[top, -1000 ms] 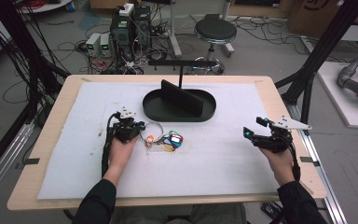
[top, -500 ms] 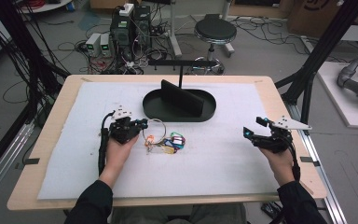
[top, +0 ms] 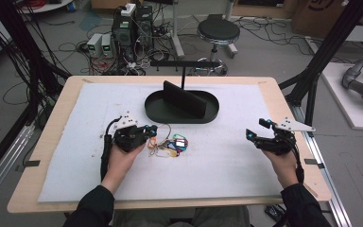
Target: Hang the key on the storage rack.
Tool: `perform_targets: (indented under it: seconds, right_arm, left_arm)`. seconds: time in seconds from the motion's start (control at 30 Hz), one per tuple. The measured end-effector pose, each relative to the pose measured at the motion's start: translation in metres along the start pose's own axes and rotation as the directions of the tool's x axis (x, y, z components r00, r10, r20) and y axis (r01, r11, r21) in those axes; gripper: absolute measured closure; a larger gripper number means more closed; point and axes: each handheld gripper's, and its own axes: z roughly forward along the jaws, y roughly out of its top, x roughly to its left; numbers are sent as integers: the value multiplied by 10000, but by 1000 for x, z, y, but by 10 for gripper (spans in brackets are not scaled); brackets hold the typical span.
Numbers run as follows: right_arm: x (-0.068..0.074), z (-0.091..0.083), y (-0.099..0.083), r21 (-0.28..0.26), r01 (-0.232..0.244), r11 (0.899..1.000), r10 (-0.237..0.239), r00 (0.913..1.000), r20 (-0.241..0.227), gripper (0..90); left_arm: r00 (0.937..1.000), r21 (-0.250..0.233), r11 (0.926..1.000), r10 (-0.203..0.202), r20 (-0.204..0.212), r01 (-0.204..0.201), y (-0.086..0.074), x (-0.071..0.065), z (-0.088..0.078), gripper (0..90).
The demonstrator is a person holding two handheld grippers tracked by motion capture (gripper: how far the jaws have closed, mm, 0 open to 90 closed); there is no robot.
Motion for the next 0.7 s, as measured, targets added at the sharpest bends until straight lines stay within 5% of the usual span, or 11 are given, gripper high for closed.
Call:
perform_targets:
  seconds: [0.43,0.7]
  right_arm:
    - [-1,1,-1,48,22,10000,-22,10000,-10,239]
    - [-2,2,-2,98,12,10000,-11,10000,-21,243]
  left_arm:
    - [9991,121,9992,384,204,-387,-4,-4,4,860]
    - [9937,-539,9942,966,566,-935,9,-11,-4,860]
